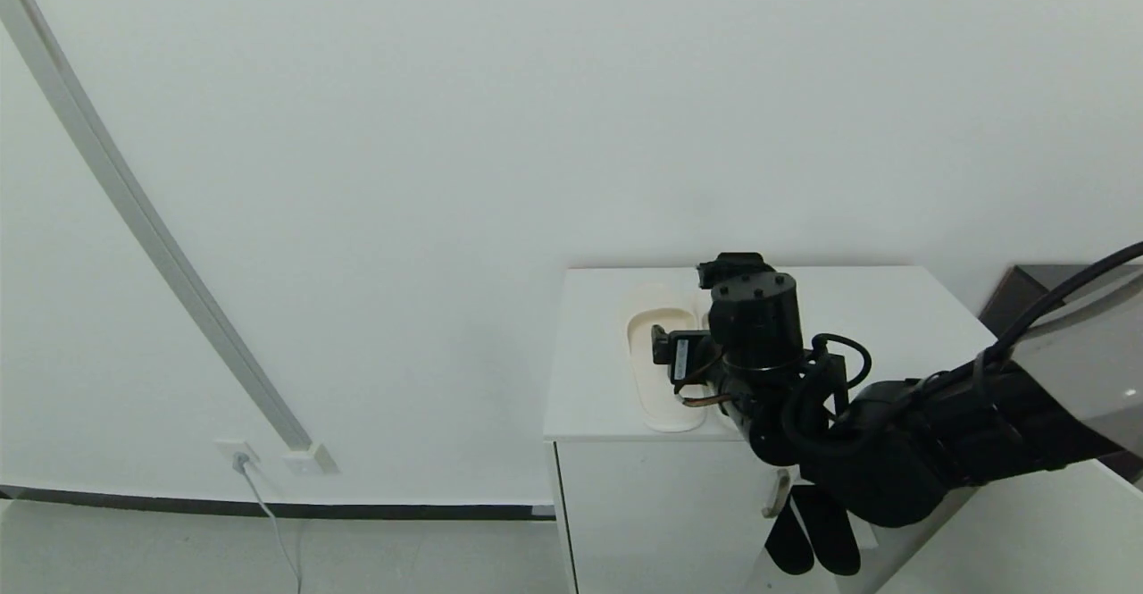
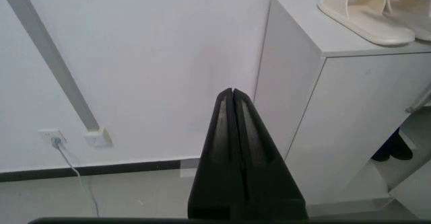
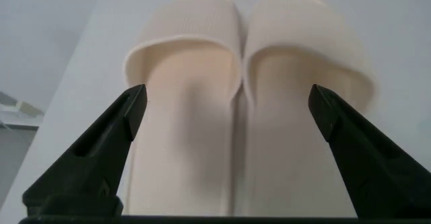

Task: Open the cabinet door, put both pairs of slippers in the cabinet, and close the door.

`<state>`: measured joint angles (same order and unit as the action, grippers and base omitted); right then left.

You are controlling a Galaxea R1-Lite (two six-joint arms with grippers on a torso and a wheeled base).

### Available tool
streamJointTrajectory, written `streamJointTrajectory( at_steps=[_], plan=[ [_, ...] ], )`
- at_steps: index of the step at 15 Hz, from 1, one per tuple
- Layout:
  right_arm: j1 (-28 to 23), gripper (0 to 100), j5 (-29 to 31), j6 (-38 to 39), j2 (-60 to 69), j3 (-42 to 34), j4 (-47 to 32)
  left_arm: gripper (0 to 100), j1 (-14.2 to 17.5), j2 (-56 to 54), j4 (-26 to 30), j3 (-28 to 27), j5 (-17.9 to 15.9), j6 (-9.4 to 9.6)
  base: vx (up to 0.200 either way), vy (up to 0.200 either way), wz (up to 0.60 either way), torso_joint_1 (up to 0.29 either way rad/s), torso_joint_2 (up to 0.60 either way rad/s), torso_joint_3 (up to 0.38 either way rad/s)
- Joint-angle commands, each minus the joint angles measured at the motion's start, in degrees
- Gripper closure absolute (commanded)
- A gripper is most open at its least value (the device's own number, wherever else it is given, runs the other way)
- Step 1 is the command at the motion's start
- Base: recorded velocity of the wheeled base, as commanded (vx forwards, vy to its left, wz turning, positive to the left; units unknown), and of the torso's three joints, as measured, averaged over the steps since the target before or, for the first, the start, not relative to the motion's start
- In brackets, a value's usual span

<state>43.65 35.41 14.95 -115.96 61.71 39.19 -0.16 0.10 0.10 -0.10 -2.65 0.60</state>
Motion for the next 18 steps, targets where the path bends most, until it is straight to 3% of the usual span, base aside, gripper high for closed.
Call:
streamJointTrajectory(
  at_steps=[1,7,14,18],
  plan=[
    [0.0,0,0.0,-0.1,-2.4,-0.2,0.8,100,0.0,0.0,0.0,0.0,0.0,0.02,0.0,0.0,0.0,0.0,0.0,0.0],
    [-1.4,0,-0.2,-0.6,-5.8,0.7,2.5,100,0.0,0.0,0.0,0.0,0.0,0.02,0.0,0.0,0.0,0.0,0.0,0.0],
    [-4.8,0,-1.5,-6.9,-13.1,6.3,10.6,100,0.0,0.0,0.0,0.0,0.0,0.02,0.0,0.0,0.0,0.0,0.0,0.0],
    [-5.7,0,-1.6,-7.1,-15.2,8.8,11.0,100,0.0,0.0,0.0,0.0,0.0,-0.07,0.0,0.0,0.0,0.0,0.0,0.0]
  ],
)
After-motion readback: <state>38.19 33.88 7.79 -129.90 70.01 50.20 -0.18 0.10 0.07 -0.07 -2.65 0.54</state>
